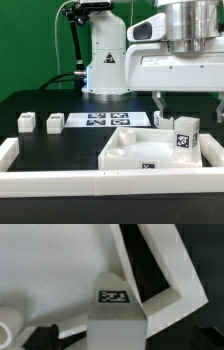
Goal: Assemble square table
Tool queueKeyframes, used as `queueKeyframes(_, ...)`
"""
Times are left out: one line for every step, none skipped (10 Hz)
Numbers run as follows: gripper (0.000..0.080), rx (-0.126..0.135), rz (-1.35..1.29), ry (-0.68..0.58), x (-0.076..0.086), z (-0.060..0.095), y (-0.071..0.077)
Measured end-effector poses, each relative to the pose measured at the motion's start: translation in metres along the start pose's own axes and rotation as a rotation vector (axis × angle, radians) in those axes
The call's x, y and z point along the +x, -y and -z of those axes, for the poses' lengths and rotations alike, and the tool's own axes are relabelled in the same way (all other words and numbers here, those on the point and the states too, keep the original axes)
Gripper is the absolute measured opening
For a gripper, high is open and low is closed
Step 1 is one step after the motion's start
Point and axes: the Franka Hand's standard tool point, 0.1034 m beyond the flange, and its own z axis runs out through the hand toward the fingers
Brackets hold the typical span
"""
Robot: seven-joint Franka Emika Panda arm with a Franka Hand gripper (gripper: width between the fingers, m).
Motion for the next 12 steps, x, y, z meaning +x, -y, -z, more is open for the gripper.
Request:
queueKeyframes(0.0649,0.0,0.0,0.0,0.0,0.0,0.0)
queueKeyframes(0.0649,-0.001,0.0,0.001,0.0,-0.001,0.0)
queueKeyframes(0.0649,-0.001,0.0,0.001,0.0,-0.001,0.0)
queueKeyframes(0.0649,-0.001,0.0,0.001,0.0,-0.001,0.0)
queueKeyframes(0.0649,-0.001,0.001,0.001,0.0,-0.001,0.0)
queueKeyframes(0.0649,-0.003,0.058,-0.001,-0.001,-0.001,-0.001)
queueKeyframes(0.0649,-0.003,0.148,-0.001,-0.004,-0.003,-0.001)
queueKeyframes(0.0649,-0.003,0.205,0.005,-0.008,0.0,-0.004)
queueKeyframes(0.0649,-0.003,0.292,0.009,-0.01,0.002,-0.008)
queueKeyframes(0.0649,-0.008,0.361,0.03,-0.011,0.002,-0.016)
queueKeyframes(0.0649,-0.008,0.355,0.029,-0.009,0.004,-0.02)
queueKeyframes(0.0649,-0.009,0.357,0.029,-0.01,0.003,-0.019)
